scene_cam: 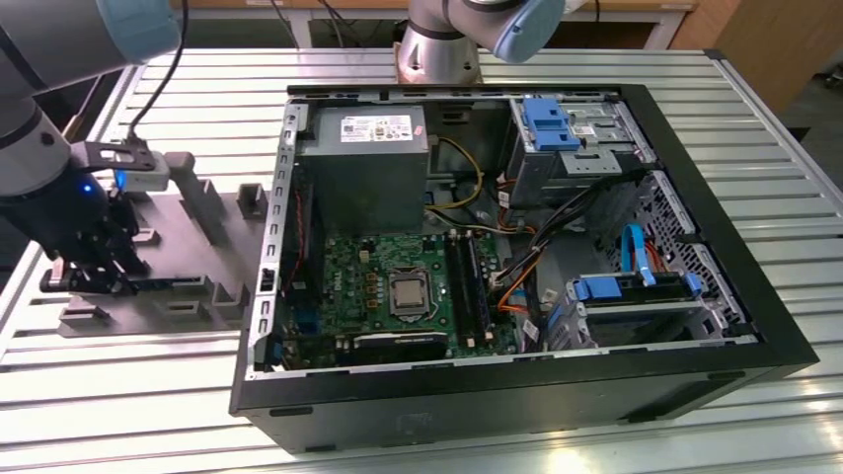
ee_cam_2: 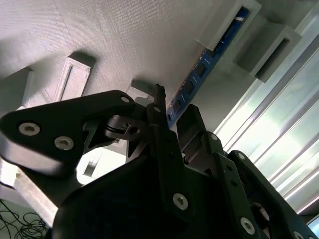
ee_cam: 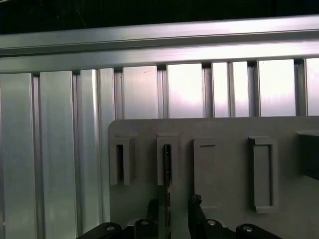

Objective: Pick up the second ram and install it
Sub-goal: 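Pick up the second ram and move it above second insertion slot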

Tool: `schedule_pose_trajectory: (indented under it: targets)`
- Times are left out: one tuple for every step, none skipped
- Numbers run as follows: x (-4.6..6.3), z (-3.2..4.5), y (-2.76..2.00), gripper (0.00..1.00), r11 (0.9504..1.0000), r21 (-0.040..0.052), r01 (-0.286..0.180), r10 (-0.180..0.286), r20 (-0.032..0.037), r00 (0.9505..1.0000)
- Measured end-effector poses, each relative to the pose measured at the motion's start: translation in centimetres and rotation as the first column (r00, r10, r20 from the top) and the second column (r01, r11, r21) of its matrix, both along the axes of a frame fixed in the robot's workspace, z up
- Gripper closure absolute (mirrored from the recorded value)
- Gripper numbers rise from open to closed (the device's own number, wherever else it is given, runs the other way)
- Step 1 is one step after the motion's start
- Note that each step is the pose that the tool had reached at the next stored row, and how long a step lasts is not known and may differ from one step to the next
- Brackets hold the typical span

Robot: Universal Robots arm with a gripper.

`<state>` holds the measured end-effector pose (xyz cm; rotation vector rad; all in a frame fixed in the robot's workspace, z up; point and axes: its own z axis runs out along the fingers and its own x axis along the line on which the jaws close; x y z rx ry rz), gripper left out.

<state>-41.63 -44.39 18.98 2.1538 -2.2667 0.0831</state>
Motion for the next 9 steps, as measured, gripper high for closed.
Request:
schedule_pose_trajectory:
  targets:
    - [0.00, -0.03, 0.00, 0.63, 1.0000, -0.0001, 0.000, 0.000, 0.0000, 1.0000]
    - [0.00, -0.08, 0.00, 0.63, 1.0000, -0.0002, 0.000, 0.000, -0.0001, 1.0000]
    - [-0.01, -0.12, -0.01, 0.63, 1.0000, -0.0004, 0.000, 0.000, -0.0003, 1.0000]
    - [-0.01, -0.15, -0.01, 0.63, 1.0000, -0.0005, 0.000, 0.000, -0.0005, 1.0000]
    - [-0.01, -0.18, 0.00, 0.63, 1.0000, -0.0001, 0.000, 0.000, -0.0005, 1.0000]
    - [0.00, -0.22, 0.00, 0.65, 1.0000, -0.0003, 0.000, 0.000, -0.0003, 1.0000]
    - [0.01, -0.25, 0.00, 0.65, 1.0000, -0.0006, 0.000, 0.000, 0.0000, 1.0000]
    - [0.03, -0.33, 0.01, 0.70, 1.0000, -0.0002, 0.000, 0.000, 0.0012, 1.0000]
    - [0.04, -0.39, 0.01, 0.70, 1.0000, -0.0007, 0.000, 0.000, 0.0014, 1.0000]
